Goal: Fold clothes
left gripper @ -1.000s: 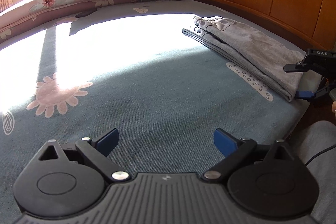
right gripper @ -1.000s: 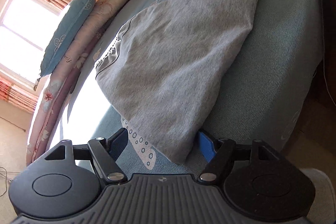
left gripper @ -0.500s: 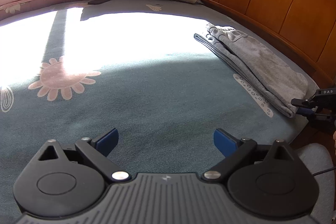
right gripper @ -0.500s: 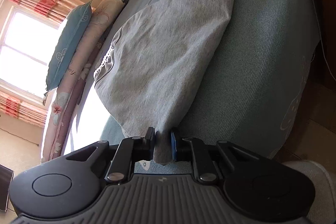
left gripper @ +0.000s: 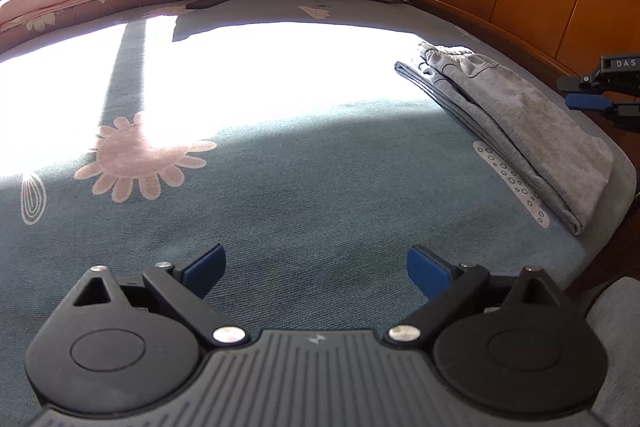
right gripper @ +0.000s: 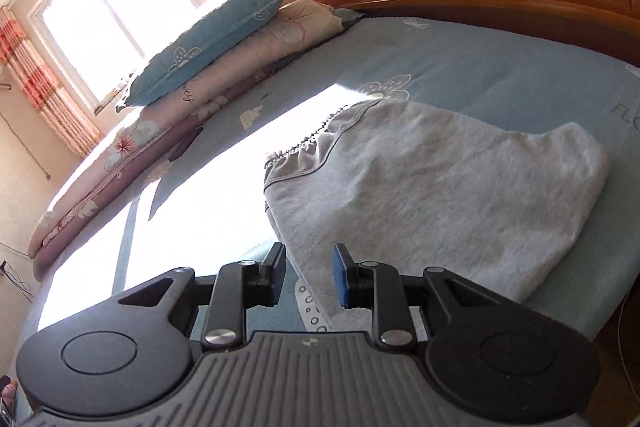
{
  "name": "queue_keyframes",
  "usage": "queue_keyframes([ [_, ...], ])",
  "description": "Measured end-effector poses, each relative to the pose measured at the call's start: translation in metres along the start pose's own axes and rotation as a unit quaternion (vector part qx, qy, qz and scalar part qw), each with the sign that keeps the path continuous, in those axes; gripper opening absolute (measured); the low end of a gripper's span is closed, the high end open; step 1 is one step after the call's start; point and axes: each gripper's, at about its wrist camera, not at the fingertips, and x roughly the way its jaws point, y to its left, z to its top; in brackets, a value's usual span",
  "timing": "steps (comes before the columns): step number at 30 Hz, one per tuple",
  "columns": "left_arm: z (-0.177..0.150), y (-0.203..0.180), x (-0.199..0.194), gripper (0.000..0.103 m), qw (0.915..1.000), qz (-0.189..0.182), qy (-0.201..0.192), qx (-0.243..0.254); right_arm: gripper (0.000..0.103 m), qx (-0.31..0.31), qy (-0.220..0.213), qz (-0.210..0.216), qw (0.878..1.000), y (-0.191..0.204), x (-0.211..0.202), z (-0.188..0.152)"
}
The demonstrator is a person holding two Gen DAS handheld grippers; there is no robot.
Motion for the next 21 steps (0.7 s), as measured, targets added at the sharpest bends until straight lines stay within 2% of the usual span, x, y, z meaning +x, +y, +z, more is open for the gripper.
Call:
queue_keyframes([
  [3, -0.001, 0.002, 0.0, 0.097, 0.9999, 0.014, 0.002, 0.006, 0.029, -0.051, 0.018, -0.023, 0.998, 0.013, 0.05, 0.014],
  [7, -0.002, 0.004, 0.005, 0.097, 0.9991, 0.034, 0.008, 0.023, 0.029, -0.11, 0.064, -0.058, 0.99, 0.019, 0.111, -0.001],
  [10, -0.002, 0.005, 0.014, 0.097, 0.9986, 0.037, 0.021, 0.03, 0.03, -0.156, 0.051, -0.065, 0.984, 0.024, 0.115, -0.013],
  [13, -0.001, 0.004, 0.023, 0.097, 0.9986, 0.036, 0.025, 0.029, 0.03, -0.14, 0.064, -0.047, 0.987, 0.025, 0.107, 0.004],
  [16, 0.0, 0.001, 0.028, 0.097, 0.9988, 0.03, 0.026, 0.028, 0.03, -0.149, 0.039, -0.03, 0.988, 0.037, 0.103, 0.024],
  [19, 0.001, -0.002, 0.031, 0.097, 0.9984, 0.03, 0.031, 0.036, 0.03, -0.168, 0.028, -0.03, 0.985, 0.052, 0.123, 0.045],
  [21, 0.001, -0.003, 0.031, 0.097, 0.998, 0.033, 0.032, 0.042, 0.03, -0.175, 0.033, -0.039, 0.983, 0.059, 0.151, 0.053],
])
